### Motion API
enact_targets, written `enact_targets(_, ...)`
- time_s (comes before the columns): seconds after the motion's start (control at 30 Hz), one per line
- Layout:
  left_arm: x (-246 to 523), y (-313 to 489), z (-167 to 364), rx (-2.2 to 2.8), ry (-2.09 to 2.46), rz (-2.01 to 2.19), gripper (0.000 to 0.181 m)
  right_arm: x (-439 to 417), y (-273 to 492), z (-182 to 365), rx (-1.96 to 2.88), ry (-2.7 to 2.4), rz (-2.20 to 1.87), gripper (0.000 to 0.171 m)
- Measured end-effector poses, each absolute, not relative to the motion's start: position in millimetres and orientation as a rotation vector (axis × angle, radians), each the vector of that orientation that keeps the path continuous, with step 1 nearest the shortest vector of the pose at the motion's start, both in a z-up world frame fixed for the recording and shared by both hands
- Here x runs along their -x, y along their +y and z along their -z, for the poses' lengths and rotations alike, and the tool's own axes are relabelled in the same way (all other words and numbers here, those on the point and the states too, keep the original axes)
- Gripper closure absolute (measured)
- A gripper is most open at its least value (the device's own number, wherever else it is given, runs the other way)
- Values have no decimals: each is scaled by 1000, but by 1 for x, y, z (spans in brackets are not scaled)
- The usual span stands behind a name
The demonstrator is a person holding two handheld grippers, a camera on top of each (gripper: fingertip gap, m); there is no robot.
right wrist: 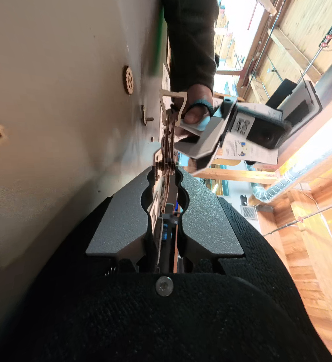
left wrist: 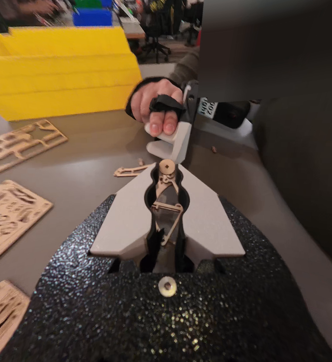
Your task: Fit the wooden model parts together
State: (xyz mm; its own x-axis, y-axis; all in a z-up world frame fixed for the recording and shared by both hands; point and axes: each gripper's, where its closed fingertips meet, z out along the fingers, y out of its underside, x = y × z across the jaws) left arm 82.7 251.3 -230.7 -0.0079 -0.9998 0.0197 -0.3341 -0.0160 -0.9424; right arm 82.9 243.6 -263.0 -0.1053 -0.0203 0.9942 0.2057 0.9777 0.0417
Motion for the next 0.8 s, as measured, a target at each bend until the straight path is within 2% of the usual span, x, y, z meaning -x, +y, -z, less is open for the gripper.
enact_targets(0.2, -57, 276, 193, 1304, 1088, 850, 167, -83, 255, 261, 174, -1649, 234, 154)
enact_targets(0.37, -34, 277, 184, 1246, 927, 655, 168, -83, 260, 260, 183, -1638, 262, 154)
enact_targets(0.6, -11, 279, 181, 1188, 847, 379, 167, -84, 272, 255, 233, -1609, 310, 154)
enact_targets(0.8, -8, 285, 185, 1184, 853, 309, 167, -92, 296, 250, 305, -1583, 422, 153)
